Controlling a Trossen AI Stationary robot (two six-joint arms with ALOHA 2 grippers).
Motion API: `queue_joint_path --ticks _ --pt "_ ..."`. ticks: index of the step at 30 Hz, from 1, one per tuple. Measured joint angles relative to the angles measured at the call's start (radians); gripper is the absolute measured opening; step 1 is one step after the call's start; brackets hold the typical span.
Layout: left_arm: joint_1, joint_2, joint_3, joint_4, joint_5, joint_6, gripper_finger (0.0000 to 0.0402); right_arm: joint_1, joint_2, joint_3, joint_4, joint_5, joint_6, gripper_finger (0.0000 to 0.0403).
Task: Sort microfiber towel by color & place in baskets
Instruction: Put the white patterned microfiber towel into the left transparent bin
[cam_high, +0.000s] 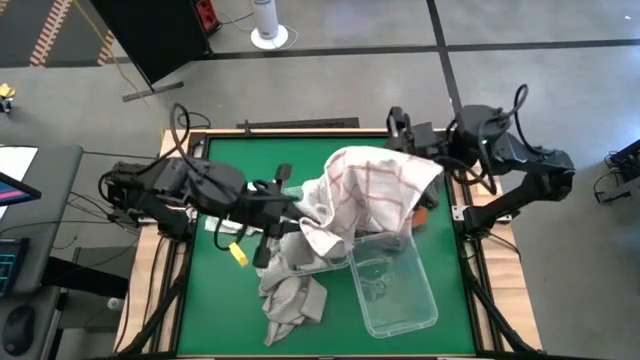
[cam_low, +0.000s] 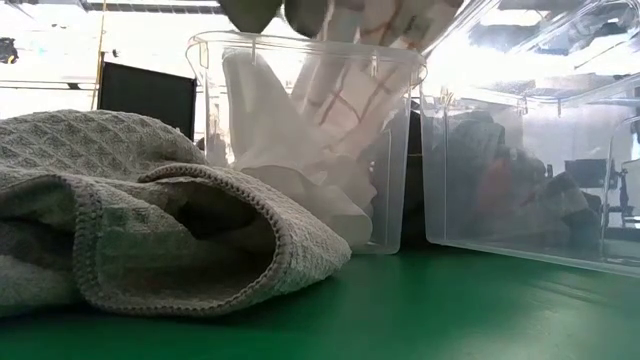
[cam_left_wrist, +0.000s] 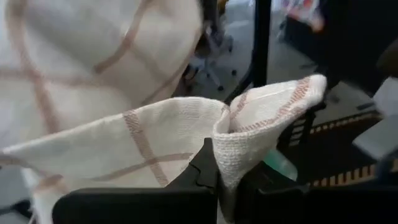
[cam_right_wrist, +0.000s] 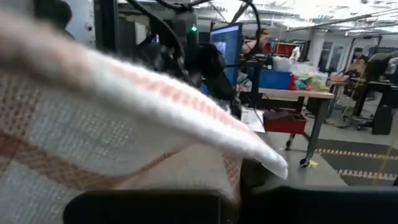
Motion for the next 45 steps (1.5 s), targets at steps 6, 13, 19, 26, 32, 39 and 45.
queue_joint_path --ticks 6,13,19,26,32,39,45 --pt "-0.057 -0.001 -0.001 -0.048 -0.144 -0.005 0.0011 0.036 0.052 0.031 -0.016 0.0 0.002 0.0023" --pt "-0.128 -0.001 -0.001 -0.04 -0.22 -0.043 0.0011 0.089 0.117 0.11 -0.022 0.0 0.009 0.0023" --pt "-0.196 -0.002 0.038 -0.005 -0.271 -0.003 0.0011 0.123 0.167 0.189 -0.025 0.001 0.013 0.0023" --pt "-0.253 -0.003 0.075 0.043 -0.316 0.086 0.0011 0.14 0.216 0.248 -0.031 0.0 0.025 0.0023" --pt "-0.295 -0.005 0.105 0.073 -0.331 0.115 0.0011 0.167 0.228 0.279 -0.054 0.0 0.02 0.0023" --pt "-0.32 -0.002 0.101 0.098 -0.34 0.097 0.0011 0.207 0.231 0.279 -0.044 0.001 0.019 0.0023" --pt "-0.35 -0.002 0.101 0.161 -0.355 0.113 0.0011 0.216 0.261 0.279 -0.021 0.004 0.024 0.0023"
